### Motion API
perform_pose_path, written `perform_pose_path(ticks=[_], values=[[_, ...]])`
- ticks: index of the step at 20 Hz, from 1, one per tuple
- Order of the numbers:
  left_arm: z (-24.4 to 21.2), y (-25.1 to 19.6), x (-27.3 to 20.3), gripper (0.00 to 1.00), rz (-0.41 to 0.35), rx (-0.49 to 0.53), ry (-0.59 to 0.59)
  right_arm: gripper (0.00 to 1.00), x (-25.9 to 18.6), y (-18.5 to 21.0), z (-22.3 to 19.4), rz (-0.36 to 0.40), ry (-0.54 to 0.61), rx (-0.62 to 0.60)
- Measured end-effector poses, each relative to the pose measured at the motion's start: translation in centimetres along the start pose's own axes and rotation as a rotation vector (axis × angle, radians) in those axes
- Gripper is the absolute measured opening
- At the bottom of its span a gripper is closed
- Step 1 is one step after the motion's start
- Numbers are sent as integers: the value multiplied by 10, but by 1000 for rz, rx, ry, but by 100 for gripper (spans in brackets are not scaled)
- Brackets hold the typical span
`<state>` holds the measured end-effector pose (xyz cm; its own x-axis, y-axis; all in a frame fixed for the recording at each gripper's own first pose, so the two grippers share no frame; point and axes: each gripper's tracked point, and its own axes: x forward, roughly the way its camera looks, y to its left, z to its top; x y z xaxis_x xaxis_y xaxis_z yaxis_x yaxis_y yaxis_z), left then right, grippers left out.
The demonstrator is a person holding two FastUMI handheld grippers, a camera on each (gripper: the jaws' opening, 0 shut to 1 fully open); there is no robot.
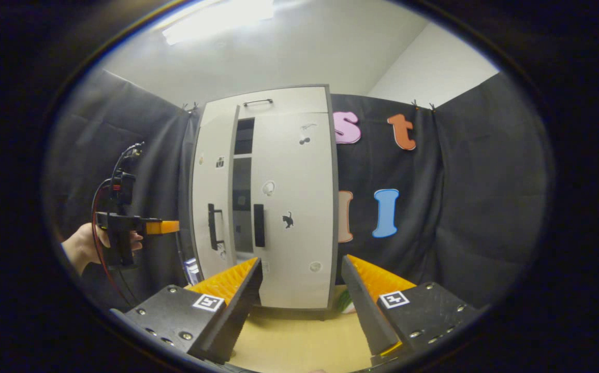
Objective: Grasp the bottle in the cabinet with the left hand and place it on the coaster, then close the right door with the right hand and the left door with the left hand.
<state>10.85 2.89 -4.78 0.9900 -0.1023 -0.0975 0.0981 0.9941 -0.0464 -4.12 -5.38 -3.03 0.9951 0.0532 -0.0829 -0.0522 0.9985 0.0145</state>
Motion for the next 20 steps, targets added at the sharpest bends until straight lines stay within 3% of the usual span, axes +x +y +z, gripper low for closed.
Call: perform_pose_path(ticks=[7, 20], values=[[3, -9, -42, 93, -10, 13, -15, 94, 14, 37, 15, 63, -36, -3], [8, -29, -106, 92, -8, 34, -44, 94, 18, 61, 23, 63, -63, -21]])
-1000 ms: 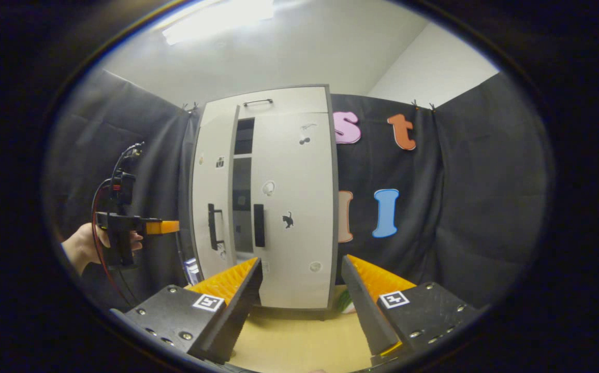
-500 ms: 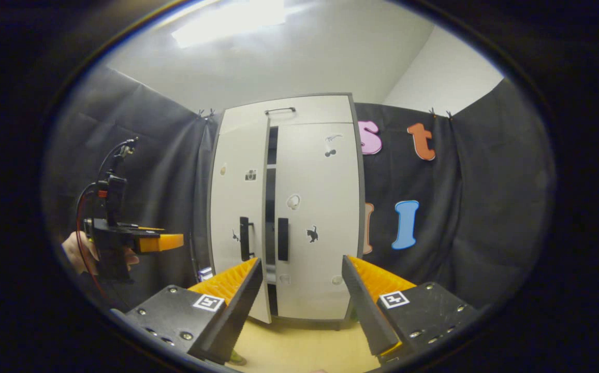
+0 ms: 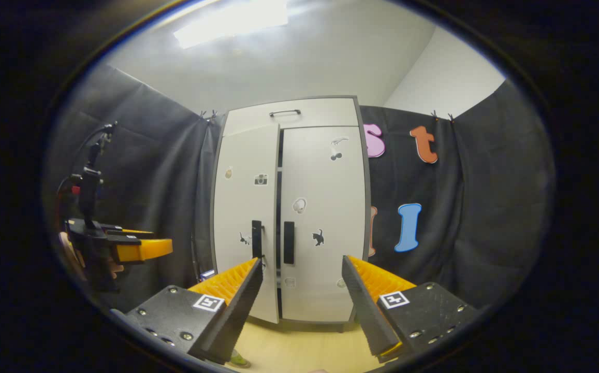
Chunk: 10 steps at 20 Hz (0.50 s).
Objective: Grasp the bottle in the cabinet with the left hand and place it on the coaster, then close the right door with the right hand and the left door with the left hand.
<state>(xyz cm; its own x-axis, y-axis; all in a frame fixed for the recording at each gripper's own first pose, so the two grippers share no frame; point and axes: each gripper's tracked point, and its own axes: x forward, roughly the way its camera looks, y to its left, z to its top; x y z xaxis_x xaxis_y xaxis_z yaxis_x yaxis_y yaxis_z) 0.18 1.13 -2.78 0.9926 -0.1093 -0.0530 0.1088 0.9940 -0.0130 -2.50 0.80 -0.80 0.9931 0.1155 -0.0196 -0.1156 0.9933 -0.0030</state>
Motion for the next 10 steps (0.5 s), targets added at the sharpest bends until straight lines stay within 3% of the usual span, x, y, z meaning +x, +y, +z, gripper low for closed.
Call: perform_pose_path(ticks=[4, 5, 6, 9, 10], values=[[13, -4, -10, 93, -8, 16, -30, 93, 4, 6, -2, -11, -1, -6], [16, -4, -11, 89, -13, 10, -33, 93, 5, 7, -3, -15, 1, -3], [18, -4, -11, 94, -16, 6, -35, 93, 8, 9, -3, -17, 3, -2], [27, 2, -13, 94, -8, 1, -59, 93, 14, 12, -5, -34, 10, 13], [28, 4, -13, 90, -12, 1, -62, 93, 15, 12, -3, -47, 8, 16]])
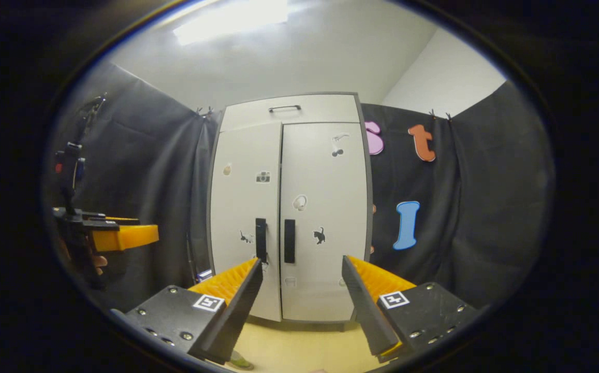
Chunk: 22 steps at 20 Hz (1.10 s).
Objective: Grasp the bottle in the cabinet with the left hand and place it on the coaster, then close the right door with the right hand and the left door with the left hand.
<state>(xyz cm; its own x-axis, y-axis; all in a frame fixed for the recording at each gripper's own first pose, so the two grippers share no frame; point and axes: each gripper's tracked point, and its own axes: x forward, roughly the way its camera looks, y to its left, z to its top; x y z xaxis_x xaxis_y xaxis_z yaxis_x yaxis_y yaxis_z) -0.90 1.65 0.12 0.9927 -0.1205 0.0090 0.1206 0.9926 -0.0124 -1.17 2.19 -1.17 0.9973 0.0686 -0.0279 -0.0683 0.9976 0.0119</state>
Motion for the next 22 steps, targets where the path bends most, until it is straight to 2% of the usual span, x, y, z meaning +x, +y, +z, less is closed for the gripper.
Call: perform_pose_path(ticks=[1, 7, 8, 9, 11, 22], values=[[2, 1, 0, 94, -7, 0, -6, 93, 0, 1, 2, -10, -3, -4], [15, 10, 5, 94, -28, -16, -66, 93, -4, 11, 7, -57, -27, -31], [13, 7, 7, 94, -41, -21, -65, 90, -5, 12, 5, -62, -17, -32], [10, 4, 8, 94, -55, -28, -59, 93, -6, 14, 3, -63, -11, -37], [8, 0, 10, 94, -77, -33, -51, 93, -9, 12, 2, -70, -10, -57], [13, -1, 24, 94, -59, -12, -56, 93, -7, -2, 7, -94, -26, -57]])
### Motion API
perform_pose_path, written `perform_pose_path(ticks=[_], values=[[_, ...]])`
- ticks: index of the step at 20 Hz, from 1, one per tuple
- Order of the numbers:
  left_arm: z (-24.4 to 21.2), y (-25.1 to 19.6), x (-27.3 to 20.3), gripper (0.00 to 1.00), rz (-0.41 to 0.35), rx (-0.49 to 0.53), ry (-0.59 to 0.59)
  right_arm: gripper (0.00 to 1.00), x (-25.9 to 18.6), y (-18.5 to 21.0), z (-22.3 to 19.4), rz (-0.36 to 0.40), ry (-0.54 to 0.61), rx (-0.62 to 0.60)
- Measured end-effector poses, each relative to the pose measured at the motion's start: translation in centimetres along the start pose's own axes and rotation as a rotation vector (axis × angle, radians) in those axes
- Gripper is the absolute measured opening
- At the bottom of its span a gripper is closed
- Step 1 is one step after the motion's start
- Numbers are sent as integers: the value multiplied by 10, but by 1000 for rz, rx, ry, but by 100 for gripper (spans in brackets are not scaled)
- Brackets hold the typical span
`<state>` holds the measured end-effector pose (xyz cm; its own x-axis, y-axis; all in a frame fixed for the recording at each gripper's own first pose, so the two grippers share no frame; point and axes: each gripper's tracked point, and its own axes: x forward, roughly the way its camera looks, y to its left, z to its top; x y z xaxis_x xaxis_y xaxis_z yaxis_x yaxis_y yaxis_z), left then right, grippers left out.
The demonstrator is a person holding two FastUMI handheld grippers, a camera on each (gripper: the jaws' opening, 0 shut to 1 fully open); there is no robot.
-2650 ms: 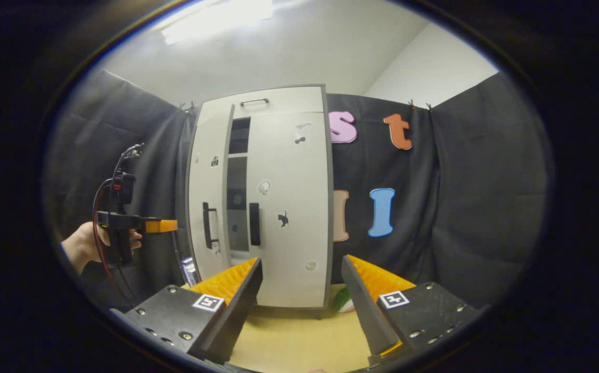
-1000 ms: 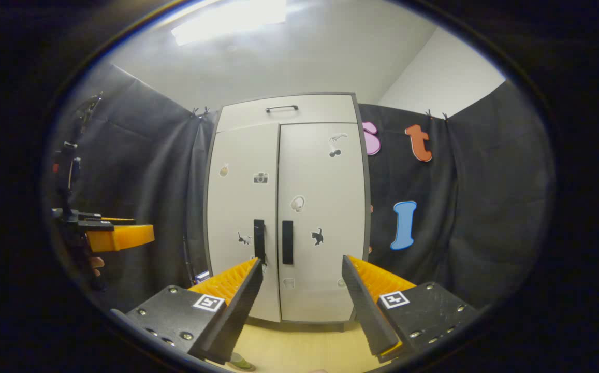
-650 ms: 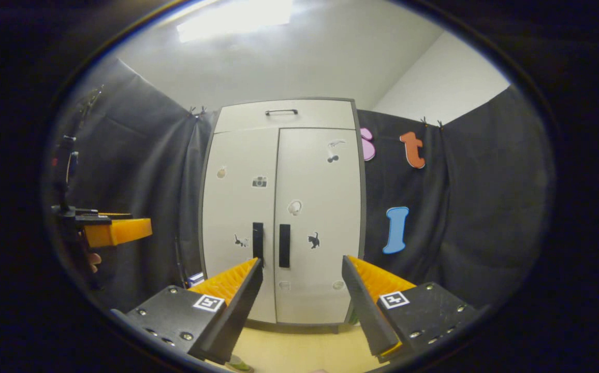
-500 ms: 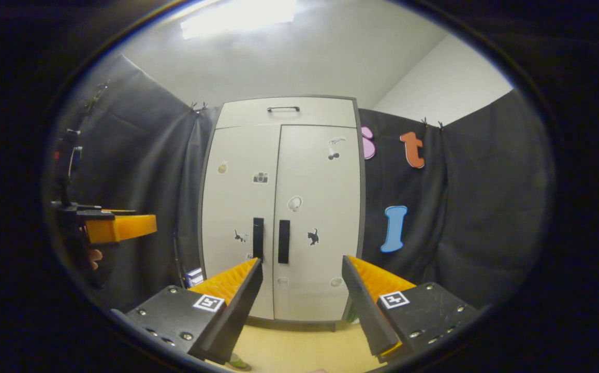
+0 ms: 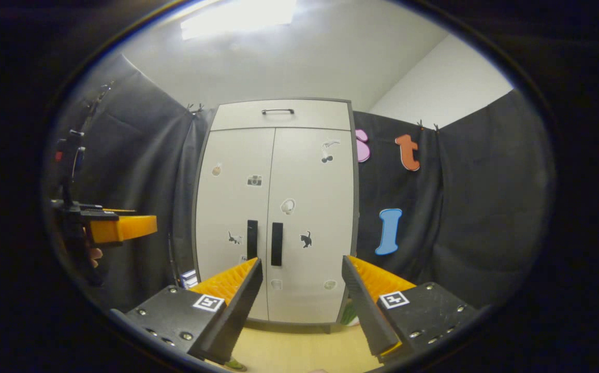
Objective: Grasp the bottle in the cabinet with the left hand and place it on the coaster, then close the right door with the right hand and the left door with the left hand.
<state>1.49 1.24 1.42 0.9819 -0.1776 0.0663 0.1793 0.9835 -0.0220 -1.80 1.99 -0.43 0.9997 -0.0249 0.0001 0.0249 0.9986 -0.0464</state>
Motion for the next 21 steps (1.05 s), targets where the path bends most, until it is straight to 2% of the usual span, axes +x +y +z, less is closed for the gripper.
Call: perform_pose_path(ticks=[4, 6, 9, 10, 11, 13, 14, 21], values=[[0, 0, 2, 94, -1, 3, -1, 94, 3, -3, 3, -13, -12, 10], [0, -2, 1, 94, -8, 16, 0, 91, 2, 4, 5, 8, -20, 27], [-2, -6, 1, 94, -12, 24, 1, 94, 2, 9, 5, 21, -11, 42], [-5, -8, 2, 94, -17, 17, 9, 91, 2, 9, 4, 21, -3, 43], [-8, -13, 2, 94, -33, 6, 21, 94, 2, 9, 2, 20, 9, 42], [-9, -19, 1, 94, -51, -6, 24, 90, 1, 5, 3, 9, 8, 32], [-8, -17, 1, 94, -48, -9, 19, 93, 0, 2, 5, 2, 2, 28], [0, -21, 3, 94, -49, -13, -9, 93, -2, -12, 11, -9, -15, 21]])
